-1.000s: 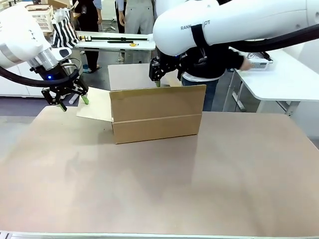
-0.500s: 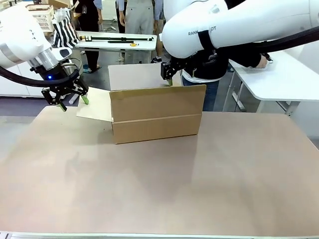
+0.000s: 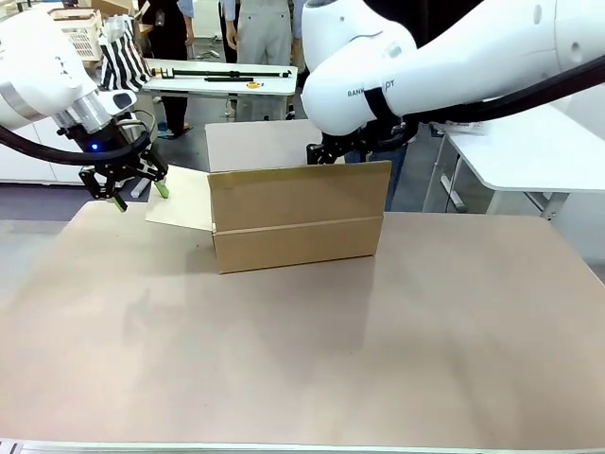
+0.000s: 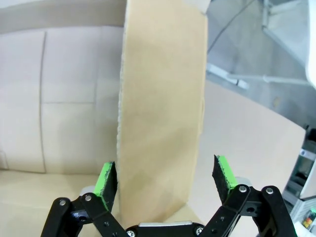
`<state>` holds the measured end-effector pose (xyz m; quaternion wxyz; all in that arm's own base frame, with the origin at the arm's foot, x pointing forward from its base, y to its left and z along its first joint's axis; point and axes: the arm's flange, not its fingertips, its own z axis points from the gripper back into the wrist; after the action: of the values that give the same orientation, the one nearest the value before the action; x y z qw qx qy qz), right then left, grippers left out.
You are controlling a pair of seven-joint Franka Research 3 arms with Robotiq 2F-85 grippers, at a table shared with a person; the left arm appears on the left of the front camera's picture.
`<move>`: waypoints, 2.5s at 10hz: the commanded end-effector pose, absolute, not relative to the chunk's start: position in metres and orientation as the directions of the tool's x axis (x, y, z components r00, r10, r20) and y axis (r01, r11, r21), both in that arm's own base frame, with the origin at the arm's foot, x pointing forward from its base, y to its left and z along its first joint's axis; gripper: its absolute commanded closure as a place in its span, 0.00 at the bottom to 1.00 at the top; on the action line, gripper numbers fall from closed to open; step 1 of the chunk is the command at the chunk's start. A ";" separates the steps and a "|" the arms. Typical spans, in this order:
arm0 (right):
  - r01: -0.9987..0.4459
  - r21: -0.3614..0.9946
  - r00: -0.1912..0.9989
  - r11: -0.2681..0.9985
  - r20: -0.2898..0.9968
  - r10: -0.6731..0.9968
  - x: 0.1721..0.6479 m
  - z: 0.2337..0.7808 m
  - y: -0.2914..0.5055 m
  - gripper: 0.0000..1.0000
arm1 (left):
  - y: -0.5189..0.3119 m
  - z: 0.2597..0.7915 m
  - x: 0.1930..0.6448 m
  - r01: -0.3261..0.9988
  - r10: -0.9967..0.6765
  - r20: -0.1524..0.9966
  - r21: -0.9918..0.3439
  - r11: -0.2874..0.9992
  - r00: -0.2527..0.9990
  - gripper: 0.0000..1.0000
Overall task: Pack the gift set into the box.
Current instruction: Place both hands on the side flaps of the Package Box and spread them outward.
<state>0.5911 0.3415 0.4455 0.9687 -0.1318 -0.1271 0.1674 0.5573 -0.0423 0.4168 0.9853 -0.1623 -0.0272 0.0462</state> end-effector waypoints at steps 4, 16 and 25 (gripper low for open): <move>-0.224 -0.356 0.927 0.907 0.209 0.311 0.602 0.434 0.330 0.00 | -0.042 0.418 0.557 -0.080 0.099 0.045 -0.308 0.948 0.994 0.00; 0.061 -0.321 0.984 0.945 0.180 -0.003 0.585 0.453 0.265 0.00 | -0.042 0.418 0.557 -0.080 0.099 0.045 -0.308 0.948 0.994 0.00; -0.014 0.057 0.974 0.998 0.225 0.001 0.592 0.447 0.181 0.00 | -0.042 0.418 0.557 -0.080 0.099 0.045 -0.308 0.948 0.994 0.00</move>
<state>0.6107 0.2083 0.4598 0.9906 -0.0290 -0.1314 -0.0261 0.5574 -0.0423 0.4170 0.9853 -0.1623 -0.0274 0.0463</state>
